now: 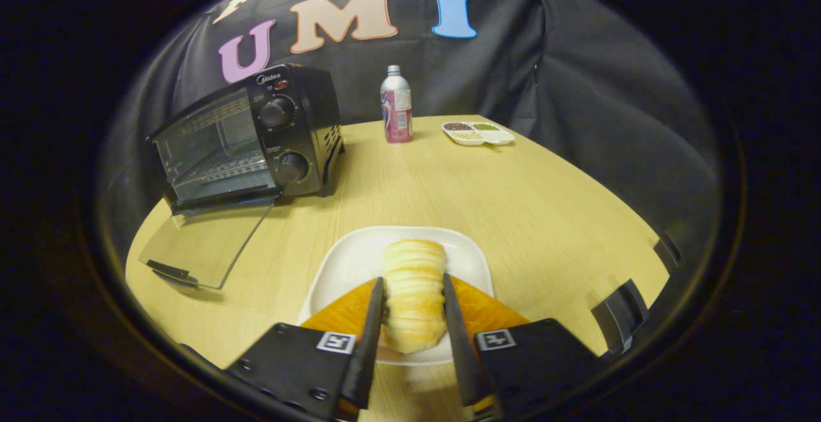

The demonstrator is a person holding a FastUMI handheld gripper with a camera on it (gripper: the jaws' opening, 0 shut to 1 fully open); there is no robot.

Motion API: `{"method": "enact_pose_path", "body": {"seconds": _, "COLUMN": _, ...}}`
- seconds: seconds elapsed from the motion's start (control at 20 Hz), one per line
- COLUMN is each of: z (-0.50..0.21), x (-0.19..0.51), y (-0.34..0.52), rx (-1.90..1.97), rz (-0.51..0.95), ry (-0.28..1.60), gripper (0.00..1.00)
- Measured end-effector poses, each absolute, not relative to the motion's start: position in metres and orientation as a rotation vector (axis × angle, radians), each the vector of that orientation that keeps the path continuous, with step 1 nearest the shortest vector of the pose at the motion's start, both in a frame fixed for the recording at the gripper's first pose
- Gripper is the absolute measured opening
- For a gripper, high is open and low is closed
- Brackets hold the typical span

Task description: Open the toaster oven, put the food inside, and close the toaster oven door.

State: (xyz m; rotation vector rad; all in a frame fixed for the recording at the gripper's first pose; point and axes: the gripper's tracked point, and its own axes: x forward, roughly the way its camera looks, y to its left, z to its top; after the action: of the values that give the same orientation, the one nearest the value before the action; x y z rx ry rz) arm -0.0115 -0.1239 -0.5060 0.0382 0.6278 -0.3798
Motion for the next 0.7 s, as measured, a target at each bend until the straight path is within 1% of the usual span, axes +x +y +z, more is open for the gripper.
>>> {"method": "enact_pose_path", "body": {"seconds": 0.1, "z": -0.506, "x": -0.012, "y": -0.124, "rx": 0.056, "rz": -0.388, "ry": 0.624, "gripper": 0.48}}
{"method": "enact_pose_path", "body": {"seconds": 0.25, "z": -0.504, "x": -0.012, "y": -0.118, "rx": 0.147, "rz": -0.382, "ry": 0.616, "gripper": 0.48}}
{"method": "enact_pose_path", "body": {"seconds": 0.5, "z": -0.488, "x": -0.011, "y": -0.084, "rx": 0.33, "rz": -0.288, "ry": 0.578, "gripper": 0.48}}
{"method": "enact_pose_path", "body": {"seconds": 0.7, "z": -0.465, "x": -0.007, "y": -0.04, "rx": 0.452, "rz": -0.172, "ry": 0.527, "gripper": 0.48}}
